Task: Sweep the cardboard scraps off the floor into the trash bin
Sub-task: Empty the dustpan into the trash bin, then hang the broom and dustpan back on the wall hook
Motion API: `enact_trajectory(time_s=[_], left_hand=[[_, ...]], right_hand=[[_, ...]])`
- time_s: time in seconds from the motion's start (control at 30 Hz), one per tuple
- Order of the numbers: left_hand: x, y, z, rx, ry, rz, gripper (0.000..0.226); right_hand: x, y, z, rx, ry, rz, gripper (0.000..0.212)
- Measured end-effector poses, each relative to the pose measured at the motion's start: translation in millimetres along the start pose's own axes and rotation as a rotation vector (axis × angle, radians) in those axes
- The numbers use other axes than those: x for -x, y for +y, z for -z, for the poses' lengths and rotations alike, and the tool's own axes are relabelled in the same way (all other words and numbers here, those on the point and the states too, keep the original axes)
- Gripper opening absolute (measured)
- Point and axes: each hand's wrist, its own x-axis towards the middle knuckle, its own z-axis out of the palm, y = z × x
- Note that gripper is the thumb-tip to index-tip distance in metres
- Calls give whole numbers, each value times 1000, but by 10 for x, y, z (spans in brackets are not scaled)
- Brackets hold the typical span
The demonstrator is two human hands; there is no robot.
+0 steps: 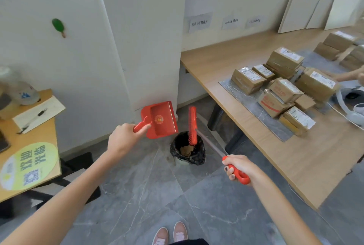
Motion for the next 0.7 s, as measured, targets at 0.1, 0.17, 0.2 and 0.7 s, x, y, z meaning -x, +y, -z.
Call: enact_trajectory(time_s=[0.1,0.17,0.2,0.7], left_hand=[[-75,-126,209,79,25,73,68],[-94,-241,282,101,24,111,72],[-96,-301,308,115,18,131,75],[-201,-1086,314,96,35,314,64]], right_hand=[[-50,-153,-75,85,-37,22,15],[-112,-258,-132,145,-67,24,9],[-144,-309,-163,170,-80,22,9],[-939,-899,-1295,480,-322,-145,13]])
